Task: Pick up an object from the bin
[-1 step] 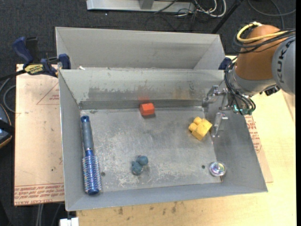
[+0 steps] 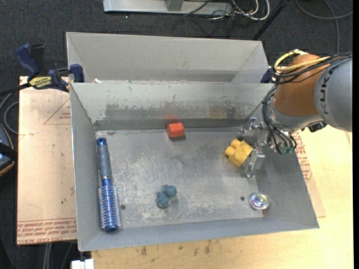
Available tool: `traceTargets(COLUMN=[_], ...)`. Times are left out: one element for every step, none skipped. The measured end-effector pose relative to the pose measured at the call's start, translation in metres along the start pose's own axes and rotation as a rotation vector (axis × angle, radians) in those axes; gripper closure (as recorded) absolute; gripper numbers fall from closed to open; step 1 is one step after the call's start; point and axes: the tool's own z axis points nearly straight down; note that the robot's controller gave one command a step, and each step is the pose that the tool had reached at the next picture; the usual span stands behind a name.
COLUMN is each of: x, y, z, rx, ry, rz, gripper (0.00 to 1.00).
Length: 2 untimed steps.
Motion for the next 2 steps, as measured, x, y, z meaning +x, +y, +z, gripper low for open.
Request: traceTargets(x=[-0.005,0.001], y=[0.048,0.031], z=[-0.045,0.002], rx=[0.001,-0.001], ry=[-0.008,-0.01], rz=[-0.367,-0.228], gripper=[0.0,0.0])
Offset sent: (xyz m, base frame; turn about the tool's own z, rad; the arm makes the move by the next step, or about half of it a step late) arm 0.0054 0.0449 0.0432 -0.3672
